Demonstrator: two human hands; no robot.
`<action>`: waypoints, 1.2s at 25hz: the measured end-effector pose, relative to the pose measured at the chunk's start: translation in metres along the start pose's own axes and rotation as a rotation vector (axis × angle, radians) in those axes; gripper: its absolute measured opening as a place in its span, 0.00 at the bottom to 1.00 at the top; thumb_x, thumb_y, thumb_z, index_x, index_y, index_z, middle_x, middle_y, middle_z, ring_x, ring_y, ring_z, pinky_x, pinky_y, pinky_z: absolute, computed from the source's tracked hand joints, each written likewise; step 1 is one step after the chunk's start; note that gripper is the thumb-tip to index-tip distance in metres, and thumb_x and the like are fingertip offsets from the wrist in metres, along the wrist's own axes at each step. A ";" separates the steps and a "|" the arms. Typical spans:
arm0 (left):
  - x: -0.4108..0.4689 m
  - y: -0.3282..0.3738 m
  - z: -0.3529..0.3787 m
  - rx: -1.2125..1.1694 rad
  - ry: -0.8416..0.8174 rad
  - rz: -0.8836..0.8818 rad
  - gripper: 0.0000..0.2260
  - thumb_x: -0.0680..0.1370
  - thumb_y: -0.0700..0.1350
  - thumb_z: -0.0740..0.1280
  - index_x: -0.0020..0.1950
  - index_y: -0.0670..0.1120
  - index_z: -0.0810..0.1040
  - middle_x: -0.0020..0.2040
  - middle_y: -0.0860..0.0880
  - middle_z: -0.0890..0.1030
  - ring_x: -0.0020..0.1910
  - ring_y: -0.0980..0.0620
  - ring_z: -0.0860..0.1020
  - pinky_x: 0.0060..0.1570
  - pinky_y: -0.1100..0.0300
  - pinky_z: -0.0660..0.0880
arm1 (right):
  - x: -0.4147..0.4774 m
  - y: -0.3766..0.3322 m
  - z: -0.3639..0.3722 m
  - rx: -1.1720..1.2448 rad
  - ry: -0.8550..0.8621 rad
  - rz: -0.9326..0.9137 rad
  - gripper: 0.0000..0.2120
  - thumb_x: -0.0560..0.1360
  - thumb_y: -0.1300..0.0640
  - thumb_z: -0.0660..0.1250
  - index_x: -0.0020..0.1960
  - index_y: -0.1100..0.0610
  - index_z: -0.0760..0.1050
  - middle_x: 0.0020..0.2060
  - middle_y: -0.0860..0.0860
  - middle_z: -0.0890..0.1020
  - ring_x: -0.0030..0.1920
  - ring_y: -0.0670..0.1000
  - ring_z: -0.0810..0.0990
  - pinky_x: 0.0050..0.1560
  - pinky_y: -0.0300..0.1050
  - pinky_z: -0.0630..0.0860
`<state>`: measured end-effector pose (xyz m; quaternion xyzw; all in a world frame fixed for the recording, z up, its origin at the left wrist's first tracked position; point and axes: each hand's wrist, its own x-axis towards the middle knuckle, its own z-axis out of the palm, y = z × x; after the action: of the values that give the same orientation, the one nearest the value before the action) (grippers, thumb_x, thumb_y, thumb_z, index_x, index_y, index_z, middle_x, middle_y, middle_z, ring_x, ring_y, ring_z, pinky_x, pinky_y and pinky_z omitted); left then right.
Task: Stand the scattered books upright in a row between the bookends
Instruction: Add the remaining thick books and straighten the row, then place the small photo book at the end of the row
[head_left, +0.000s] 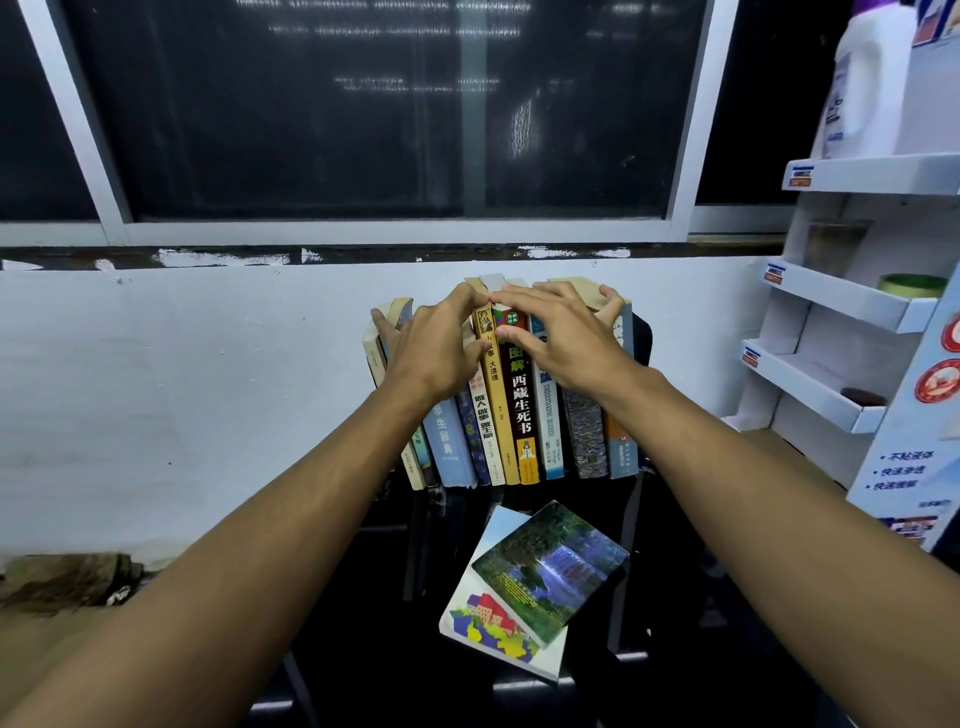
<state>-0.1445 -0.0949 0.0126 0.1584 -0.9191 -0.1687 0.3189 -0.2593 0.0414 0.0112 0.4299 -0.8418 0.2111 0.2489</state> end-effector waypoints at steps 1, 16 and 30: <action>-0.002 0.002 -0.001 0.005 0.000 -0.001 0.16 0.80 0.51 0.69 0.66 0.55 0.70 0.64 0.50 0.82 0.72 0.40 0.71 0.73 0.30 0.42 | 0.000 -0.002 -0.004 -0.006 -0.019 -0.001 0.21 0.80 0.38 0.60 0.73 0.33 0.65 0.74 0.37 0.68 0.76 0.45 0.60 0.71 0.66 0.45; -0.094 0.009 0.007 -0.124 -0.238 0.237 0.23 0.78 0.56 0.71 0.71 0.56 0.73 0.71 0.55 0.70 0.71 0.54 0.69 0.70 0.52 0.67 | -0.153 0.020 -0.027 0.105 -0.243 0.049 0.26 0.80 0.37 0.60 0.76 0.42 0.62 0.69 0.42 0.68 0.71 0.44 0.61 0.68 0.54 0.57; -0.151 0.016 0.055 0.052 -0.800 0.184 0.34 0.72 0.70 0.69 0.76 0.62 0.68 0.69 0.50 0.72 0.70 0.48 0.70 0.67 0.48 0.70 | -0.238 0.022 -0.002 0.120 -0.529 0.245 0.28 0.79 0.34 0.59 0.76 0.43 0.61 0.65 0.47 0.70 0.69 0.51 0.62 0.62 0.54 0.59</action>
<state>-0.0700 -0.0093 -0.1021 0.0053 -0.9849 -0.1646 -0.0540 -0.1567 0.2017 -0.1330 0.3789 -0.9092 0.1695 -0.0325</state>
